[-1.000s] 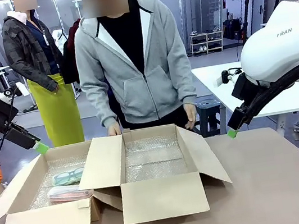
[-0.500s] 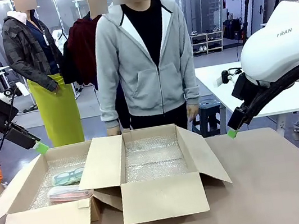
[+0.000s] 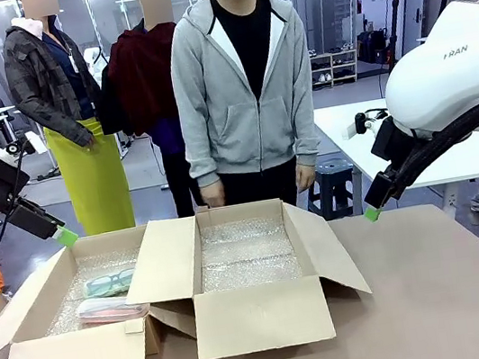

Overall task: Pack the glasses set securely to prepare it for shipping.
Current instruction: Position the Package Box on the left side of the table.

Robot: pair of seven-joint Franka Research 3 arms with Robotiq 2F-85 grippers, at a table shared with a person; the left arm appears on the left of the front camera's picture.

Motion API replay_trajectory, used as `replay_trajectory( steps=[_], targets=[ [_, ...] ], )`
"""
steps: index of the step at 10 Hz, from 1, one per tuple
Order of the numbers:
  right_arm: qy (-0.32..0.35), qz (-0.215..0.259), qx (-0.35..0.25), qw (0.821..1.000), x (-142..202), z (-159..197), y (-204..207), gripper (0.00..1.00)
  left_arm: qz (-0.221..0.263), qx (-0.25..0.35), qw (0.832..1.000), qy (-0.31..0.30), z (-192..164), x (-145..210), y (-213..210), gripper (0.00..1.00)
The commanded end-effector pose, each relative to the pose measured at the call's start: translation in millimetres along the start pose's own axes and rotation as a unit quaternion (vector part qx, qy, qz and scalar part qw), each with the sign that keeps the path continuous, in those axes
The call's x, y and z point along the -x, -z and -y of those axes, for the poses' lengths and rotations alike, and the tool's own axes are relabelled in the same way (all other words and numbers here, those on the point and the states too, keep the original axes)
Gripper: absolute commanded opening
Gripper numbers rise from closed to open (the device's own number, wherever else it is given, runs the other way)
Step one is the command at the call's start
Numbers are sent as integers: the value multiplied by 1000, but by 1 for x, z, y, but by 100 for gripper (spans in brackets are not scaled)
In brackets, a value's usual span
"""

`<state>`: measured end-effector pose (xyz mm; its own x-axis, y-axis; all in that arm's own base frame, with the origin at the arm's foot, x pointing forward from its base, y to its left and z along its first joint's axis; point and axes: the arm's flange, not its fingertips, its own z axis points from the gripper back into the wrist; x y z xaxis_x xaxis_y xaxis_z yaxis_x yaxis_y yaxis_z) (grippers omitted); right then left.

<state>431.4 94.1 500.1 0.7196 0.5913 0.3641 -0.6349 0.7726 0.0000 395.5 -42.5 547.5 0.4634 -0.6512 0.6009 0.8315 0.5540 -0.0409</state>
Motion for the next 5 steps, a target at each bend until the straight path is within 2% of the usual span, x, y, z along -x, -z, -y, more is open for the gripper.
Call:
replay_trajectory(
  steps=[1,5],
  targets=[
    [-8,-4,3,1000,-1,1,-2,100,-4,-13,1000,-3,1,-2,-1,100],
    [-8,-4,3,1000,-1,1,-2,100,-4,-13,1000,-3,1,-2,-1,100]
  ],
)
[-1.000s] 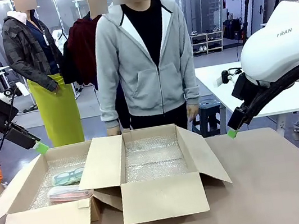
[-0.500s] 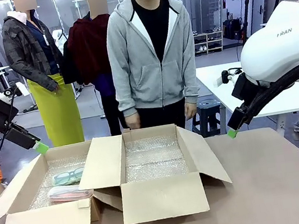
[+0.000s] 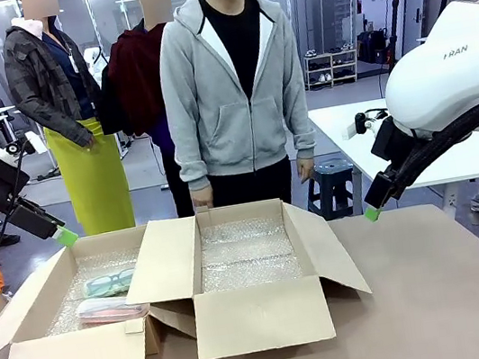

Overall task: Pack the glasses set securely to prepare it for shipping.
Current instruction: Position the Package Box on the left side of the table.

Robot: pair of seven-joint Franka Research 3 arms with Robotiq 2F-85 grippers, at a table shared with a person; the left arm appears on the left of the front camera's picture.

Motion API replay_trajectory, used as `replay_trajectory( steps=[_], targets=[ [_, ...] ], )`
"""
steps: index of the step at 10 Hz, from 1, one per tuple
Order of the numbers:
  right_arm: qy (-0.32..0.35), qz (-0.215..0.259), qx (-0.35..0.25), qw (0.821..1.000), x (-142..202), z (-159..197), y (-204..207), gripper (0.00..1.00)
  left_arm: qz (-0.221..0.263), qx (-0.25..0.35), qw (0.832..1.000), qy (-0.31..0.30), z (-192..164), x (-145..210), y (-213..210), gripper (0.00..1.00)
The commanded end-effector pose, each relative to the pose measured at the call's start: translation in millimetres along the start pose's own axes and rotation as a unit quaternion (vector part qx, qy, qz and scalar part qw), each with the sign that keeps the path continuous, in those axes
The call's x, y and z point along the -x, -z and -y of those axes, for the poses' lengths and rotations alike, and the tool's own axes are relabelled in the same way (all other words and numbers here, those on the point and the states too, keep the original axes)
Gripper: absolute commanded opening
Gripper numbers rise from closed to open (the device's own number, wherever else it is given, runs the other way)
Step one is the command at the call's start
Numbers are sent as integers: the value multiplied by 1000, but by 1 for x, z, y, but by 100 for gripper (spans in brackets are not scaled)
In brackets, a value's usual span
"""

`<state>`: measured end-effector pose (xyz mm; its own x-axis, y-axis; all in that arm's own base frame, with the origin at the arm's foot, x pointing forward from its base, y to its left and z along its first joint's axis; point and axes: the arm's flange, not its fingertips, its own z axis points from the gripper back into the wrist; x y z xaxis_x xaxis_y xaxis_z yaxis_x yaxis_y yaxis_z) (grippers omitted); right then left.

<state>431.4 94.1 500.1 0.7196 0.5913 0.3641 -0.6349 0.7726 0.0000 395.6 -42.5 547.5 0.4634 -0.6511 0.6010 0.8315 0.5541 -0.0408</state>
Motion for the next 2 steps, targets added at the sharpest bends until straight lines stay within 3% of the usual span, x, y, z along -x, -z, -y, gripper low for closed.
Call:
replay_trajectory(
  steps=[1,2],
  targets=[
    [-8,-4,3,1000,-1,1,-2,100,-5,-13,1000,-3,1,-2,-1,100],
    [-8,-4,3,1000,-1,1,-2,100,-5,-13,1000,-3,1,-2,-1,100]
  ],
)
